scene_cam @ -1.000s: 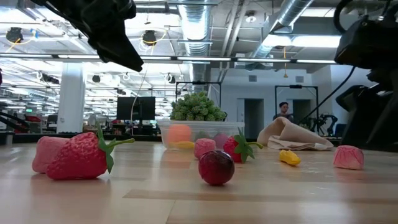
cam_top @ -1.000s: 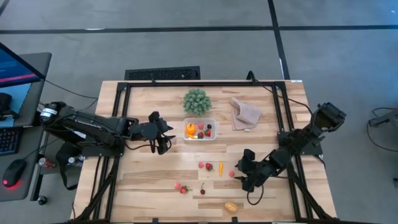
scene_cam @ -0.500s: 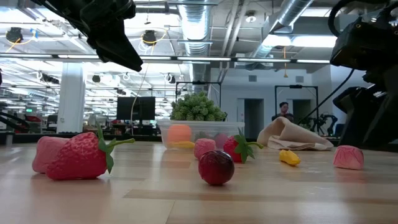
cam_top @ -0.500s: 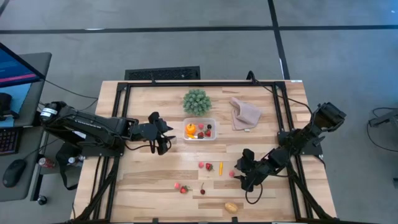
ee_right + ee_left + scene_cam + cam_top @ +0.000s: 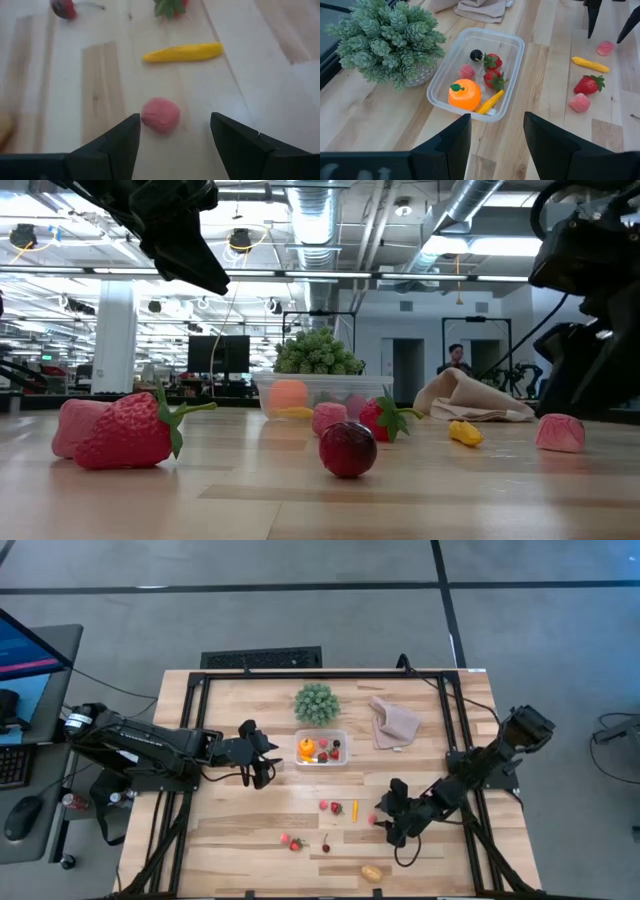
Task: Pick and placing Produce into tupperware
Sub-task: Put the pink peach into the transparent container
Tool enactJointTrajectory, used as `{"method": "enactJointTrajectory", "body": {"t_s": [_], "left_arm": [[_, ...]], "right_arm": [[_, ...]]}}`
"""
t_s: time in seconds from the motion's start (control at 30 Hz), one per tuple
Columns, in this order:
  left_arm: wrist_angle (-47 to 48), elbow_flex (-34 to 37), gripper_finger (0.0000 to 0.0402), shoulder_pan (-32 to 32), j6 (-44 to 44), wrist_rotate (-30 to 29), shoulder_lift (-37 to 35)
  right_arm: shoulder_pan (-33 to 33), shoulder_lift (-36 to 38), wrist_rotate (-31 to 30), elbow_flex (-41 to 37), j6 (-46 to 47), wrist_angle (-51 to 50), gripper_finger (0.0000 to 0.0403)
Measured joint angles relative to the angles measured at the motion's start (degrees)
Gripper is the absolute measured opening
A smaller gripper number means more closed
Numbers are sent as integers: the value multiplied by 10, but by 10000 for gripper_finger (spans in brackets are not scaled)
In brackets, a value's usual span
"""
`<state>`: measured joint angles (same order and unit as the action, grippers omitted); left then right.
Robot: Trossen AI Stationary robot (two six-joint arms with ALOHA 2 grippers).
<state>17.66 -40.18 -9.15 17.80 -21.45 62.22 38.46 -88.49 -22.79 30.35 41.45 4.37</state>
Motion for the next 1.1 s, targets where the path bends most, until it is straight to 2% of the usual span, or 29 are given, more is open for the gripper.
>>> {"method": "enactJointTrajectory", "body": {"t_s": [0.3, 0.53, 0.67, 0.93, 1.1], "left_arm": [[0, 0, 174, -4, 13, 2, 0], [0, 0, 174, -8, 17, 2, 0], [0, 0, 174, -8, 24, 2, 0], [0, 0, 174, -8, 30, 2, 0], [-3, 0, 174, -8, 30, 2, 0]], "right_arm": [[10, -76, -8, 0, 20, 117, 234], [10, -97, -14, 1, 35, 133, 226], [10, -98, -15, 1, 35, 130, 204], [10, -99, -20, 1, 36, 121, 132], [10, -99, -20, 1, 41, 121, 113]]}}
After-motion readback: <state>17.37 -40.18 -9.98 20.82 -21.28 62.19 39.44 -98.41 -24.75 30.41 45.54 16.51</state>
